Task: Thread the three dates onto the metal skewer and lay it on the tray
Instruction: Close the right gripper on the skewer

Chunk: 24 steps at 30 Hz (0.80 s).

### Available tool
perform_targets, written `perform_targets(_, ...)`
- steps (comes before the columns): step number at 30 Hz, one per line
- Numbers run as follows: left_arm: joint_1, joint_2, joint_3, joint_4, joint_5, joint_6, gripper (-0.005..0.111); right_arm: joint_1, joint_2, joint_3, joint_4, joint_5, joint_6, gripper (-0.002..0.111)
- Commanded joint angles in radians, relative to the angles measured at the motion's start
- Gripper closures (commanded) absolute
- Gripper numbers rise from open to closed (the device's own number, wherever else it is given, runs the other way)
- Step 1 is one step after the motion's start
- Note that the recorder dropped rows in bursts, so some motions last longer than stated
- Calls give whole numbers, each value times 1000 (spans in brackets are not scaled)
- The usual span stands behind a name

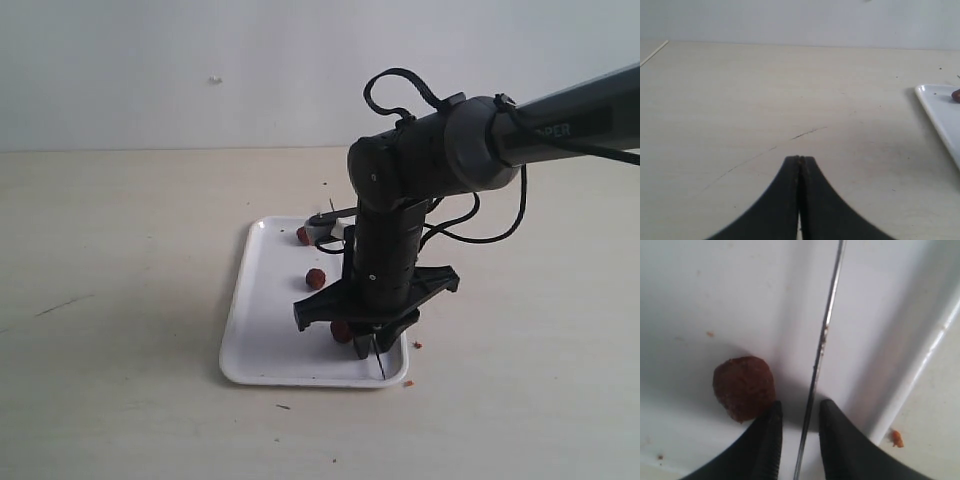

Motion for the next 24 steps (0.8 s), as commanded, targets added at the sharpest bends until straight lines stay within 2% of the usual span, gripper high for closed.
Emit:
perform_targets(1, 1, -6, 2, 4, -4, -2, 107, 2, 12, -2, 2, 5, 14, 81)
perform_targets(16, 1, -6, 2, 4, -4, -2, 107, 2, 12, -2, -2, -8, 37, 81)
perform_targets(19, 1, -6, 2, 4, -4, -2, 107, 2, 12, -2, -2, 15, 37, 90)
perform_targets(22, 1, -6, 2, 4, -4, -2, 107, 2, 12, -2, -2, 42, 37, 108)
perform_targets(24, 1, -6, 2, 4, -4, -2, 107, 2, 12, -2, -2, 48, 56, 108)
